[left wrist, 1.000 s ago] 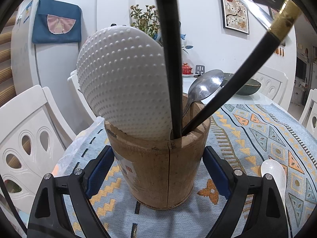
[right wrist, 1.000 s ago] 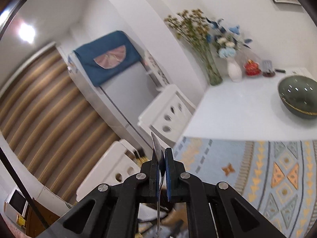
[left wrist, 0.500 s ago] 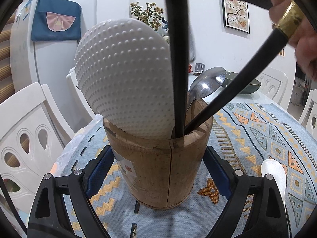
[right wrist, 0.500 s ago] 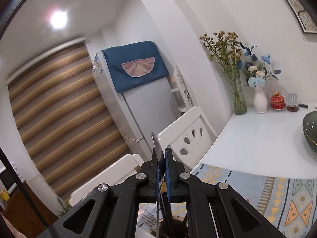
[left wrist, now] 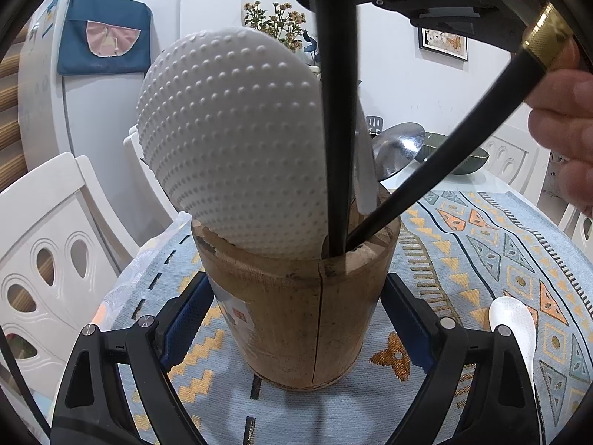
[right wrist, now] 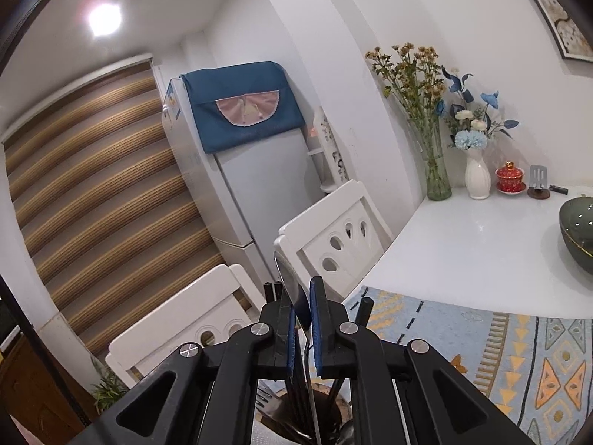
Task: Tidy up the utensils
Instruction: 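Lower the silver spoon into the wooden holder with the right gripper, then open the right gripper to release the silver spoon into the holder, then move the open right gripper back over the white ceramic spoon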
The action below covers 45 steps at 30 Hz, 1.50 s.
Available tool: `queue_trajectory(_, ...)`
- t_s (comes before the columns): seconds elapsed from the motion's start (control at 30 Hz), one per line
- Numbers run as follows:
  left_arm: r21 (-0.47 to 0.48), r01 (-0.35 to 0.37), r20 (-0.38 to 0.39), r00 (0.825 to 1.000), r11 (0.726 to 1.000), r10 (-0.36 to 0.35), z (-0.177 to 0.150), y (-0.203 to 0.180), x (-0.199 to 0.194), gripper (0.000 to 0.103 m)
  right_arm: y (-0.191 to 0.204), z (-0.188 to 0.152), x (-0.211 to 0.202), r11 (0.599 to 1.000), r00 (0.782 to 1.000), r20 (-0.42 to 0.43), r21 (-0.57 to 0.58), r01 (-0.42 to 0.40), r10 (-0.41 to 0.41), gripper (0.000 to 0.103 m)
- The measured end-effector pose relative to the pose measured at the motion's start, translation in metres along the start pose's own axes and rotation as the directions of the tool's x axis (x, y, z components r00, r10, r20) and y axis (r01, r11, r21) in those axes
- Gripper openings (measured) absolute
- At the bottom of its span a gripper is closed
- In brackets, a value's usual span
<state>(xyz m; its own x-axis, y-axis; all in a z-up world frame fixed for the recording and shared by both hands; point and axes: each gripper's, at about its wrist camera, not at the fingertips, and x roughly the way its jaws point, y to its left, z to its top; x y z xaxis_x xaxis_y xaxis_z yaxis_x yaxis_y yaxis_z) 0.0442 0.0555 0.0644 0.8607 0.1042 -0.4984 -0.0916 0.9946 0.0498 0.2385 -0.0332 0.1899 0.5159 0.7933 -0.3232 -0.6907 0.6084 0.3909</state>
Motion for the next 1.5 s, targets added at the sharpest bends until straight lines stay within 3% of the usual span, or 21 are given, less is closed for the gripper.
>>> queue_trajectory(0.3, -0.002, 0.003, -0.002, 1.0, 1.0, -0.003, 0.0, 0.0, 0.0, 0.092, 0.004, -0.015, 0.001, 1.0, 0.998, -0.057, -0.013, -0.005, 0.005, 0.008)
queue_trajectory(0.5, 0.0, 0.001, -0.001, 1.0, 1.0, -0.001, 0.0, -0.001, 0.001, 0.092, -0.006, -0.018, -0.017, 0.999, 0.999, -0.047, 0.049, -0.018, 0.021, 0.031)
queue_trajectory(0.67, 0.003, -0.002, 0.001, 1.0, 1.0, 0.002, 0.0, -0.002, 0.0, 0.092, -0.013, -0.011, -0.03, 0.996, 0.999, -0.05, 0.092, -0.015, 0.02, 0.031)
queue_trajectory(0.9, 0.006, -0.007, 0.003, 1.0, 1.0, 0.007, 0.0, -0.002, 0.0, 0.092, -0.032, -0.015, -0.046, 0.986, 0.995, -0.084, 0.157, 0.06, -0.047, 0.031)
queue_trajectory(1.23, 0.008, -0.017, 0.019, 1.0, 1.0, 0.017, 0.0, -0.004, -0.003, 0.092, -0.076, -0.046, -0.07, 0.923, 0.977, -0.191, 0.35, 0.161, -0.098, 0.031)
queue_trajectory(1.5, 0.009, -0.02, 0.024, 1.0, 1.0, 0.02, 0.0, -0.003, -0.005, 0.092, -0.117, -0.079, -0.094, 0.828, 0.951, -0.283, 0.498, 0.26, -0.128, 0.032)
